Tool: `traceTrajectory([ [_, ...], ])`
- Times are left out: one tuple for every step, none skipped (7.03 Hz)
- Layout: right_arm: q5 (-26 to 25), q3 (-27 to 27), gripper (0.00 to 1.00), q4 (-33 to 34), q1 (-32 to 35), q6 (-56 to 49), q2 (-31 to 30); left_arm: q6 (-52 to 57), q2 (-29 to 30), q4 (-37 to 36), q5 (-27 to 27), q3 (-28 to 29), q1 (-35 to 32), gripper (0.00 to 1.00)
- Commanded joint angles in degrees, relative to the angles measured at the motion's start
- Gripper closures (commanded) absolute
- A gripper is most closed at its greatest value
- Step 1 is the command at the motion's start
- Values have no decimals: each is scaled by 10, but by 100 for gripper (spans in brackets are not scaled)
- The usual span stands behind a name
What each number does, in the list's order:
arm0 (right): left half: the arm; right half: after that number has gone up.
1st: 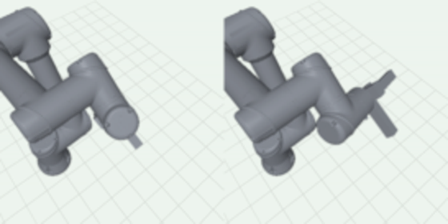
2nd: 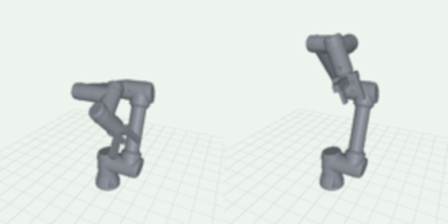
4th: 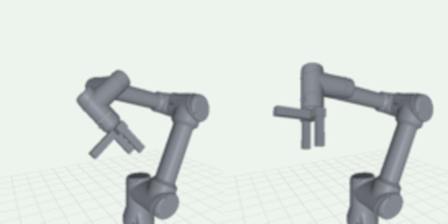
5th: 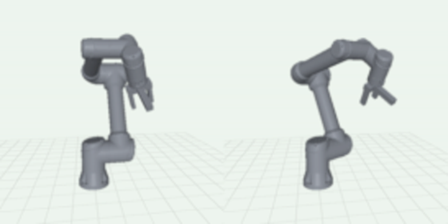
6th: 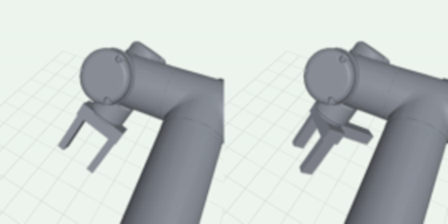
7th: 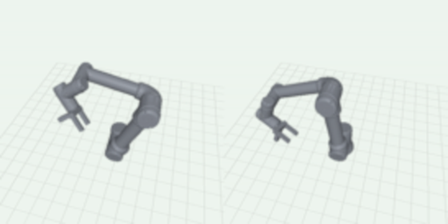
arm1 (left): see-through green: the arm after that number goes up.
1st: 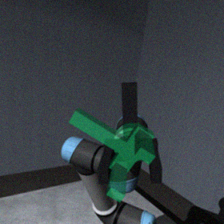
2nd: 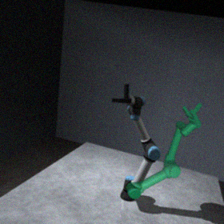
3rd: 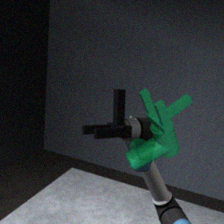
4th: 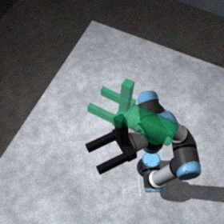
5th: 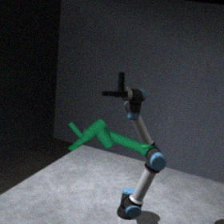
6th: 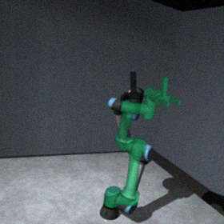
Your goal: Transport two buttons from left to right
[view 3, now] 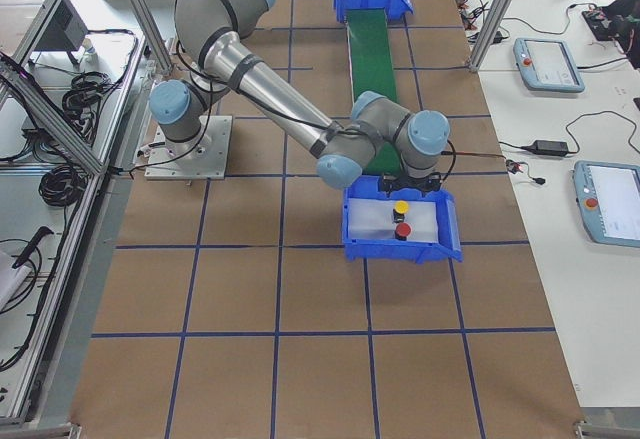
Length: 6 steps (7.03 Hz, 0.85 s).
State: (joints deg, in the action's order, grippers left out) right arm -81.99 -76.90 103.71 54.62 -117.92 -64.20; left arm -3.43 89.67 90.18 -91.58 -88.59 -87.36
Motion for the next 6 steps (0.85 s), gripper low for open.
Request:
traceTrajectory([
  [-1, 0, 1, -72, 35, 131, -74, 0, 0, 0, 0, 0, 0, 0],
  [-2, -1, 1, -84, 63, 204, -100, 0, -1, 0, 0, 0, 0, 0],
  [0, -4, 2, -97, 89, 286, -116, 0, -1, 0, 0, 0, 0, 0],
  [0, -4, 5, -126, 127, 367, -140, 1, -1, 0, 0, 0, 0, 0],
  [-1, -4, 5, -157, 164, 465, -155, 7, -2, 1, -1, 0, 0, 0],
  [-3, -4, 5, -158, 199, 527, -157, 7, -1, 0, -10, 0, 0, 0],
])
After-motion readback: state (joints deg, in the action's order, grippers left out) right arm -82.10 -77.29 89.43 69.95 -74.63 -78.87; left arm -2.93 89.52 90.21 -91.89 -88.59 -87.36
